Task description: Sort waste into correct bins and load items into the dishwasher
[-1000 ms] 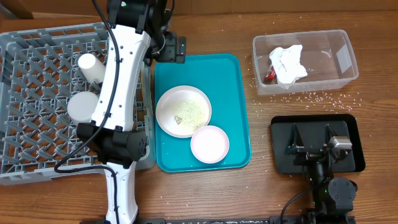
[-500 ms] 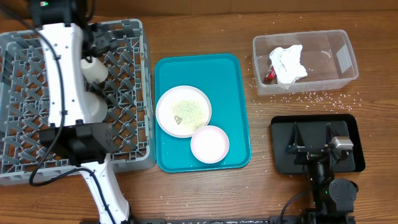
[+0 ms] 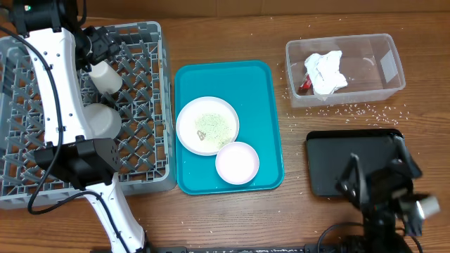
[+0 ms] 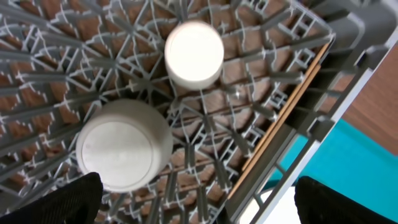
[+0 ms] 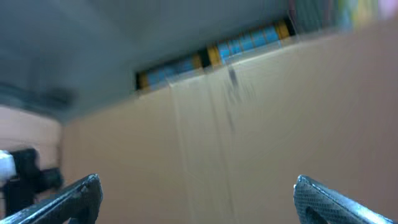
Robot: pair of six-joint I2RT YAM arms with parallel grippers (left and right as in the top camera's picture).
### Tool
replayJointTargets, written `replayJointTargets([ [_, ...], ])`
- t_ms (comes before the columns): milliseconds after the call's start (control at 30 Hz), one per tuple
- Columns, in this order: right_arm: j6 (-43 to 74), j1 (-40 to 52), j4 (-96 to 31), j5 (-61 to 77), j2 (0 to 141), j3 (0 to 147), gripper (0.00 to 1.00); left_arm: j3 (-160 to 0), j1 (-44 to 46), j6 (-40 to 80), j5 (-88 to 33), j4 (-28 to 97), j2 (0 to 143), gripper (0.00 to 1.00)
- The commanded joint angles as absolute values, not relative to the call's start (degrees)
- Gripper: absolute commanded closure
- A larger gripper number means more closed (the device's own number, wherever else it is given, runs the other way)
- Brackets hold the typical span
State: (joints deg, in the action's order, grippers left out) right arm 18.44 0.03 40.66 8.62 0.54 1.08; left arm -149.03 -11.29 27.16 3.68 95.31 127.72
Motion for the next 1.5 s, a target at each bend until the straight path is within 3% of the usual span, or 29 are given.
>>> replayJointTargets([
  [0, 19.46, -0.08, 42.35, 9.10, 0.32, 3.68, 0.00, -148.92, -12.56, 30.76, 3.97, 93.71, 126.15, 0.00],
  [300, 10.35, -0.08, 15.94, 22.85, 16.19, 30.94, 0.00, -148.92, -14.74, 34.98, 3.86, 93.82, 126.15, 0.00],
  [533, 5.48, -0.05, -8.51, 47.27, 44.27, 59.22, 0.00, -148.92, -14.96, 34.94, 3.11, 94.50, 126.15, 0.00],
  [567, 4.95, 0.45, -16.38, 51.48, 52.18, 66.50, 0.00, -148.92, -14.96, 34.89, 3.14, 94.52, 126.15, 0.00],
  [667, -2.94, 3.64, -31.48, 51.64, 62.87, 76.42, 0.00, -148.92, -14.96, 34.89, 3.14, 94.52, 126.15, 0.00],
  [833, -10.61, 12.84, -51.79, 39.20, 76.71, 87.26, 0.00, -148.92, -14.96, 34.89, 3.14, 94.67, 126.15, 0.00],
  [967, -10.55, 19.22, -55.92, 33.47, 83.13, 88.31, 0.00, -148.92, -14.94, 34.92, 3.11, 94.54, 126.15, 0.00],
  [1267, -10.55, 27.35, -58.19, 42.52, 91.85, 88.03, 0.00, -148.92, -14.94, 34.89, 3.14, 94.39, 126.15, 0.00],
  [1467, -8.78, 31.62, -58.06, 33.10, 95.92, 88.03, 0.02, -148.92, -14.94, 34.89, 3.14, 94.48, 126.15, 0.00],
])
